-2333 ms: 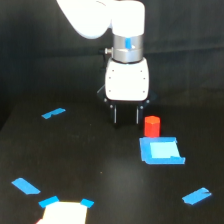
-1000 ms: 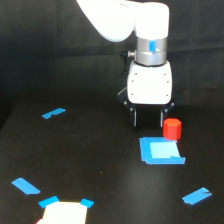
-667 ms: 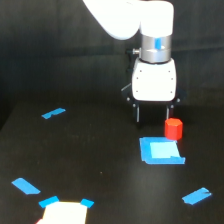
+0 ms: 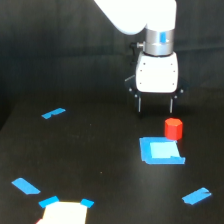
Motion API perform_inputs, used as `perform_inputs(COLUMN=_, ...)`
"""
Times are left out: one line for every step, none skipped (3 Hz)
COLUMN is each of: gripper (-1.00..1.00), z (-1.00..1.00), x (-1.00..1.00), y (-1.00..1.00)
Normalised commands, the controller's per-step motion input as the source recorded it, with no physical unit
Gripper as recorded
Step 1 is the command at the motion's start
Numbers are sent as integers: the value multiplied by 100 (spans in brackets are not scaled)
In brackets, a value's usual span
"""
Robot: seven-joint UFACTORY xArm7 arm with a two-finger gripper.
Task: Pick up the red object from the table
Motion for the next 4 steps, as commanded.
perform_inputs(gripper=6, z=-43, x=-100, y=-12)
perform_inputs(gripper=49, z=100, x=100, y=-33)
perform_inputs(gripper=17, z=-49, x=-100, y=-2)
perform_inputs(gripper=67, z=-48, x=-99, y=43)
